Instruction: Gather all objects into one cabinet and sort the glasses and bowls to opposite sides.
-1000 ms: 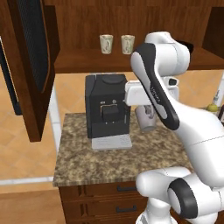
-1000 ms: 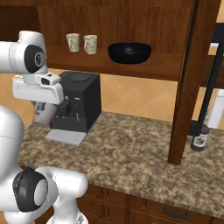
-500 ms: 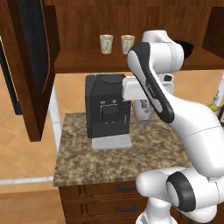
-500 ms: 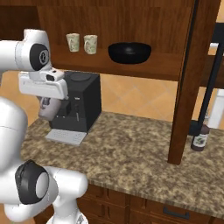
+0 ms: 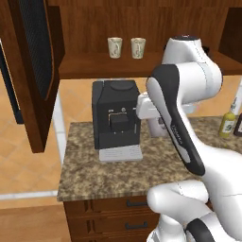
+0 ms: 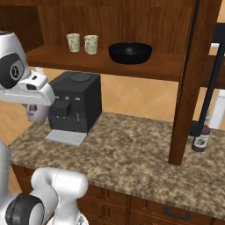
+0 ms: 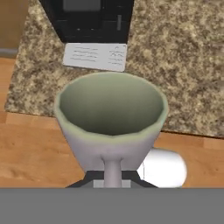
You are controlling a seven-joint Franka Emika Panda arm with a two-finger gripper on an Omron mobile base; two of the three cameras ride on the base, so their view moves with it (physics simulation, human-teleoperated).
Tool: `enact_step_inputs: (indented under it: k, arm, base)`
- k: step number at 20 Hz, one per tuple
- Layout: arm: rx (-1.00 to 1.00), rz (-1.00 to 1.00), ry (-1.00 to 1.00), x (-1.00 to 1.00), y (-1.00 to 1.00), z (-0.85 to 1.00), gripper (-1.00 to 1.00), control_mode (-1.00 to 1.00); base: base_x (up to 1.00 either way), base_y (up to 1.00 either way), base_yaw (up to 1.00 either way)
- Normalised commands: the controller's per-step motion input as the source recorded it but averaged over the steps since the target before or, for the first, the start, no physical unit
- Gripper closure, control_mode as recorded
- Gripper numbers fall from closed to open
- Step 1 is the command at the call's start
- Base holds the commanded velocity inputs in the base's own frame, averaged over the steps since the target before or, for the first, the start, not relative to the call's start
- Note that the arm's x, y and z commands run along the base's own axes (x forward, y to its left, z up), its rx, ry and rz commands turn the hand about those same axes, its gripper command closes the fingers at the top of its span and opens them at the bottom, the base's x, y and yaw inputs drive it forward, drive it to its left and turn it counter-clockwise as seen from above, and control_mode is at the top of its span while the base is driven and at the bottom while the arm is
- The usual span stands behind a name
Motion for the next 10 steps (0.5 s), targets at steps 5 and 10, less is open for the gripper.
enact_step_inputs:
  k: [5,10]
  arm:
    - [-0.08,0.04,-0.51,-0.2,0.06,0.63,1.0,-1.0]
    - [-0.07,0.01,-0.54,0.0,0.0,0.63,1.0,-1.0]
  base:
    - [0.0,0.0,0.0]
    - [0.0,0.0,0.0]
